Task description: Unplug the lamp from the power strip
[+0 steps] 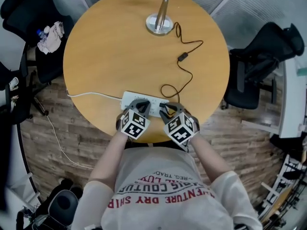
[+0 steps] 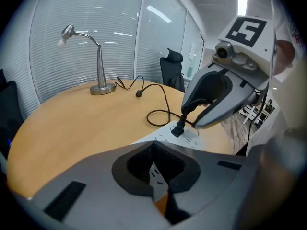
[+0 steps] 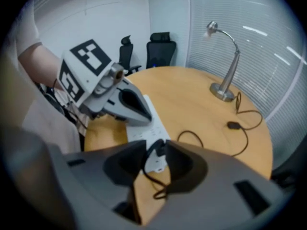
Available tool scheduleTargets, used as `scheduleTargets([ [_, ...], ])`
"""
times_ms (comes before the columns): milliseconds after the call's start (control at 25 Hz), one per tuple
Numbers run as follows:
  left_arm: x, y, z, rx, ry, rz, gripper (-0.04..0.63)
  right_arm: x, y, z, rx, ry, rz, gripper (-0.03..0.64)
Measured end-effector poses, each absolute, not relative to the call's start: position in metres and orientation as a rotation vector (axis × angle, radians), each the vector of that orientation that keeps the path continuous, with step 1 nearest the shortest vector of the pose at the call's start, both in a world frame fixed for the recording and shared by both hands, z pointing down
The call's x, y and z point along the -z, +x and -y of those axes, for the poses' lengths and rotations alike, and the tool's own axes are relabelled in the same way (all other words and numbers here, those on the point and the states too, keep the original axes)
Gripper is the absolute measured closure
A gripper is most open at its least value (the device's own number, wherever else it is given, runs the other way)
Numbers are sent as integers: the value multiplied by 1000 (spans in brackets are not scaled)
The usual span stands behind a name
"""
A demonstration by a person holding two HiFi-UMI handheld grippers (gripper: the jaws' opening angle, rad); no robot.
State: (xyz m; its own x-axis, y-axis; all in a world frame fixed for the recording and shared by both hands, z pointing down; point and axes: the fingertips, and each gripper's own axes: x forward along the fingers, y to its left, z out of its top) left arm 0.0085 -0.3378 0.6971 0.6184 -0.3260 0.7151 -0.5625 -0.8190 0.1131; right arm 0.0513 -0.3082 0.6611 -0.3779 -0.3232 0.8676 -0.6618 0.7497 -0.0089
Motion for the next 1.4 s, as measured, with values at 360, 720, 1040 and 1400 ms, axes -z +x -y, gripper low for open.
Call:
scheduleTargets([
  [360,-702,12,337,-1070,2526,696,568,-677,52,319,-336,611,1900,471],
  [720,-703,12,337,-1072,2521,687,569,-699,50,321,-230,495,1847,528],
  [1040,-704,12,337,-1074,2511,684,569,-698,49,319,-242,382,1860,538],
  [1400,-704,12,339,-1056,2455,682,569,-693,52,318,-187,381,1818,546],
])
